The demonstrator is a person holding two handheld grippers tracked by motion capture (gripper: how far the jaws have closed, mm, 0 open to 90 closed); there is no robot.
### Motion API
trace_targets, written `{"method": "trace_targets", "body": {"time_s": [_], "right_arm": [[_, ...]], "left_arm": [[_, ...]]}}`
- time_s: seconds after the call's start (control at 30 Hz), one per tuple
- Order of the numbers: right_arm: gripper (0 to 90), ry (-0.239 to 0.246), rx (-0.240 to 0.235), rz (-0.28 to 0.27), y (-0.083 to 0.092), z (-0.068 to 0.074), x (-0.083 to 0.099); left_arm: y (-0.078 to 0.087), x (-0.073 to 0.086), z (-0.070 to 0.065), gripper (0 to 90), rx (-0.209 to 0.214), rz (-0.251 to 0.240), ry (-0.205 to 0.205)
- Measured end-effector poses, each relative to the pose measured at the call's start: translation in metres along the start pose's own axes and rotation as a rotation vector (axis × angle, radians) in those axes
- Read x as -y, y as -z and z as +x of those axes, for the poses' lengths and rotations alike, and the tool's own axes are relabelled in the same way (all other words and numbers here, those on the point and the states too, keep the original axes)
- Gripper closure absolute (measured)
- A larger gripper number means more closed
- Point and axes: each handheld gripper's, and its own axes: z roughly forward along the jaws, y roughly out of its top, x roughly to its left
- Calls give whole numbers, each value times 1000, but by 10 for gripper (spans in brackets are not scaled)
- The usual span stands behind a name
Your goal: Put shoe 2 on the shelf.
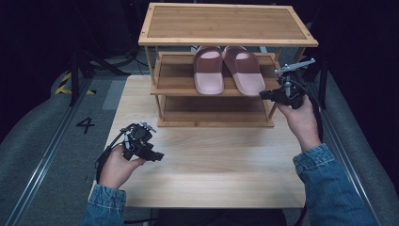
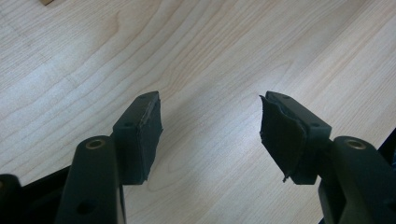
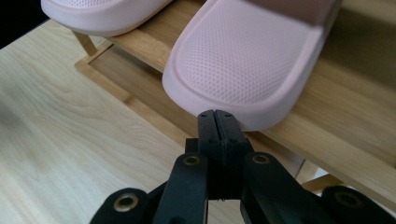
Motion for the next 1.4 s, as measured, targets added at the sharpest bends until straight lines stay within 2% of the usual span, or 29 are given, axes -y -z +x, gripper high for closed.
{"method": "trace_targets", "body": {"time_s": [0.1, 0.2, 0.33, 0.47, 0.57, 0.73, 1.0, 1.17, 1.4], "right_arm": [[900, -11, 29, -47, 10, -4, 2], [900, -46, 77, -77, 16, -15, 3], [900, -69, 135, -61, 7, -26, 1], [900, -87, 144, -45, -6, -30, 0], [900, -97, 132, -40, -14, -32, -1], [900, -110, 80, -60, -22, -30, -1], [900, -81, 22, -62, -30, -14, -7], [900, -66, 11, -57, -35, -6, -13], [889, -75, 5, -45, -35, -7, -15]], "left_arm": [[0, 1, 1, 383, -3, 1, 7], [1, 3, -1, 383, -3, 0, 7], [2, 8, -1, 383, -11, 5, 18], [5, 14, 0, 383, -18, 2, 30], [8, 20, 1, 383, -23, -2, 48], [11, 27, 4, 383, -28, -6, 63], [11, 28, 3, 383, -24, -1, 56], [10, 27, 4, 382, -28, 5, 56], [10, 25, 3, 382, -24, 5, 45]]}}
